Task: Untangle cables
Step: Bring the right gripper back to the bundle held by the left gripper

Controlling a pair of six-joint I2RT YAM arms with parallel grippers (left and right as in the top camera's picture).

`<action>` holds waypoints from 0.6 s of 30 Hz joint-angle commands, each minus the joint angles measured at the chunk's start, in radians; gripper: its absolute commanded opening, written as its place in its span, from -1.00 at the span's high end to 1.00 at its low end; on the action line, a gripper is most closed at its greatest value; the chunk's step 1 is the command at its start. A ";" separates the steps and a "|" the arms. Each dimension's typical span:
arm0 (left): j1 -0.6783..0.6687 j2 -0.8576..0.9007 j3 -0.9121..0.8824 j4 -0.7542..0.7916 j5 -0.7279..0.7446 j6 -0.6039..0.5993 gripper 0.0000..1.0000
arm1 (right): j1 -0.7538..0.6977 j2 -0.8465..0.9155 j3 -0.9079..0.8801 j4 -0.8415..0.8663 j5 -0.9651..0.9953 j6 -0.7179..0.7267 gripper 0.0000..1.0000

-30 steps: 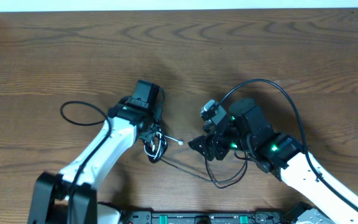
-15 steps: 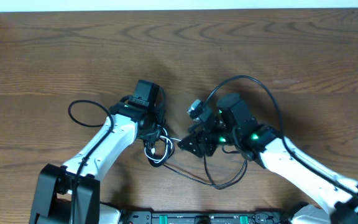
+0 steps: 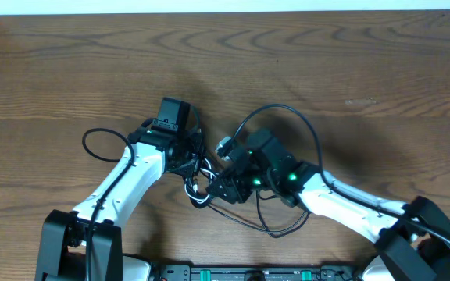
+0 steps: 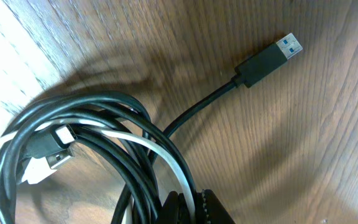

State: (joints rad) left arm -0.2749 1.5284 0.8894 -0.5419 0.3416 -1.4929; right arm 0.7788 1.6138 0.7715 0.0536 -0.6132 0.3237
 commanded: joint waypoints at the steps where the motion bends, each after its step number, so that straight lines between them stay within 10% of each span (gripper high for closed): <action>1: 0.005 -0.014 0.010 -0.003 0.057 -0.004 0.85 | 0.032 0.026 0.013 0.031 0.156 0.084 0.09; 4: 0.005 -0.014 0.010 -0.002 0.082 -0.005 0.85 | 0.034 0.027 0.013 0.033 0.214 0.084 0.19; 6: 0.005 -0.014 0.010 -0.002 0.064 -0.005 0.85 | 0.032 0.026 0.013 0.037 0.211 0.085 0.98; 18: 0.006 -0.014 0.010 -0.002 -0.161 0.025 0.85 | -0.083 -0.251 0.013 0.065 -0.146 0.065 0.98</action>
State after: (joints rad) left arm -0.2749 1.5280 0.8894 -0.5407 0.2802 -1.4853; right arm 0.7498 1.5116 0.7712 0.1032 -0.5880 0.4023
